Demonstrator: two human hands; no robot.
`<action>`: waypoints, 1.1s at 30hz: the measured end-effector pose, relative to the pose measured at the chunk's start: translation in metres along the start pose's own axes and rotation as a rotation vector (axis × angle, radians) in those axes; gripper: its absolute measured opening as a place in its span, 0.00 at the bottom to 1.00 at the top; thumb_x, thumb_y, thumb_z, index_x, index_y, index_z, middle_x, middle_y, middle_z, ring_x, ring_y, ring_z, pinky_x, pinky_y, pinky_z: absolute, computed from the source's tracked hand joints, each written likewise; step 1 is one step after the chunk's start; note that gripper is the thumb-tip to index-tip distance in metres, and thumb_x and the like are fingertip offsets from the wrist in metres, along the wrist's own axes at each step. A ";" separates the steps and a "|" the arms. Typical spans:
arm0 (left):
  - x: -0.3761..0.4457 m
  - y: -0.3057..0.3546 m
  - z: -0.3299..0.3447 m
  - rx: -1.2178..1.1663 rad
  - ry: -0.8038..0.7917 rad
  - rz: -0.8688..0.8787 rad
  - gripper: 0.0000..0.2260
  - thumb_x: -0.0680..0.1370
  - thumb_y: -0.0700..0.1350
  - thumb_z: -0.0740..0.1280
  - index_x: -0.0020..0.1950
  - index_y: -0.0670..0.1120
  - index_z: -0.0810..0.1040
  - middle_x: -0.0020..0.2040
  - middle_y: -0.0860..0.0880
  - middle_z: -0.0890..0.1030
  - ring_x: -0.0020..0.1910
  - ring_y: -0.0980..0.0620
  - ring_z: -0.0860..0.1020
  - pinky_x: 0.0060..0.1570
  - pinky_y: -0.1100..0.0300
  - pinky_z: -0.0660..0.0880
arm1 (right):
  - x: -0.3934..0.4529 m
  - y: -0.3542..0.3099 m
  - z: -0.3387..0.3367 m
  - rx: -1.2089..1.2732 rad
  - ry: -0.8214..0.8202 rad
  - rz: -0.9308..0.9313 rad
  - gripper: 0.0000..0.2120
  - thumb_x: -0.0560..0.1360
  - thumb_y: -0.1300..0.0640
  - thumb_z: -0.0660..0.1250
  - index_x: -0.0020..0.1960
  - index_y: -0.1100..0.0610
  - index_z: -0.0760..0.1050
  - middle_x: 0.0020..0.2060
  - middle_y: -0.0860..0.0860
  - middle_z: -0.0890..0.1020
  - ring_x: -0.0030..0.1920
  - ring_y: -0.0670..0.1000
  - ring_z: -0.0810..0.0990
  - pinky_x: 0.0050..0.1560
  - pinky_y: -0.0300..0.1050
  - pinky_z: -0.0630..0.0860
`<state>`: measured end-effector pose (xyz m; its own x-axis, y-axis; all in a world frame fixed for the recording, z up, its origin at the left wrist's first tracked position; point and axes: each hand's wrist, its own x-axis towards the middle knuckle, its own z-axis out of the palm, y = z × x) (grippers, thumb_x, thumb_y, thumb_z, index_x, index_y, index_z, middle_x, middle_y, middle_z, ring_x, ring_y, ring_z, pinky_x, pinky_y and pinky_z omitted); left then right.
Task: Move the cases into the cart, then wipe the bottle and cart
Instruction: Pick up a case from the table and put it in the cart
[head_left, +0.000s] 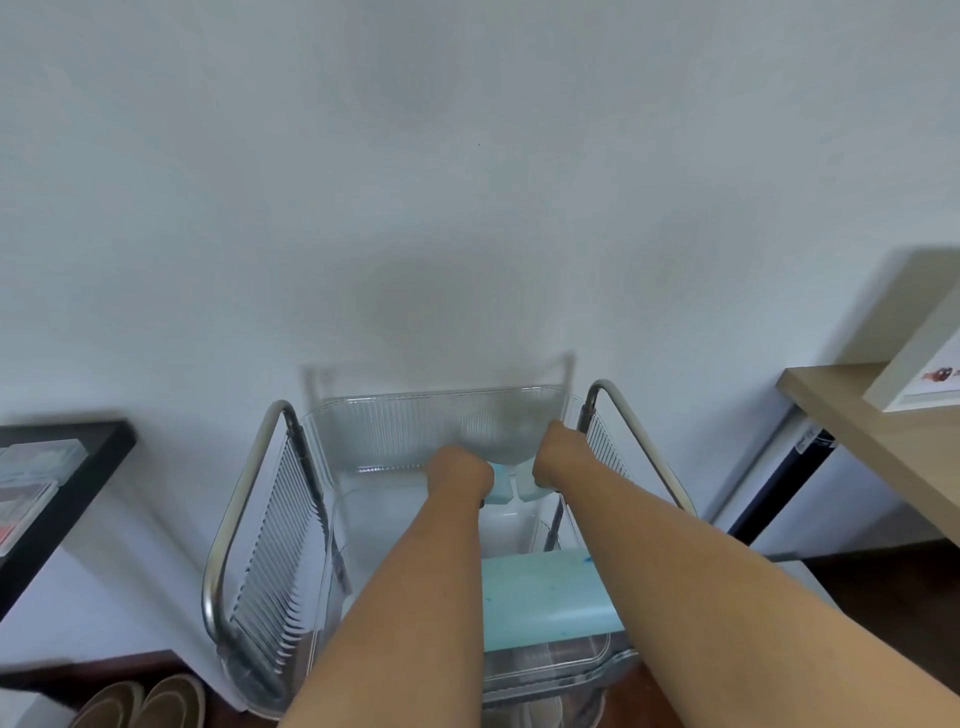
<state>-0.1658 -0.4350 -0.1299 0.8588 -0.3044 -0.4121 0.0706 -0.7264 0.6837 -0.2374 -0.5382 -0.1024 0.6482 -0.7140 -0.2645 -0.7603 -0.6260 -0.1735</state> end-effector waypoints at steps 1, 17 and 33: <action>0.000 0.001 0.001 -0.004 -0.007 0.000 0.07 0.73 0.36 0.71 0.50 0.38 0.80 0.52 0.40 0.82 0.49 0.41 0.84 0.50 0.49 0.82 | 0.000 0.001 -0.001 0.004 -0.004 0.005 0.21 0.75 0.64 0.64 0.67 0.64 0.65 0.60 0.59 0.77 0.60 0.57 0.77 0.51 0.45 0.74; 0.007 0.000 0.021 0.007 0.041 0.006 0.11 0.74 0.36 0.70 0.56 0.39 0.81 0.56 0.41 0.83 0.54 0.43 0.83 0.51 0.54 0.80 | 0.009 0.006 -0.001 -0.218 -0.097 -0.073 0.15 0.72 0.61 0.73 0.56 0.61 0.75 0.45 0.55 0.79 0.55 0.55 0.81 0.47 0.41 0.75; 0.003 0.003 0.019 0.104 0.033 0.053 0.10 0.74 0.39 0.71 0.55 0.40 0.81 0.55 0.43 0.83 0.53 0.46 0.83 0.43 0.60 0.75 | 0.008 0.001 0.008 -0.254 -0.055 -0.153 0.15 0.71 0.66 0.70 0.57 0.62 0.75 0.54 0.58 0.79 0.54 0.56 0.80 0.46 0.45 0.74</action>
<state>-0.1726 -0.4498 -0.1406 0.8761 -0.3254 -0.3558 -0.0271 -0.7699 0.6376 -0.2337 -0.5424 -0.1122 0.7457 -0.5920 -0.3056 -0.6149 -0.7881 0.0263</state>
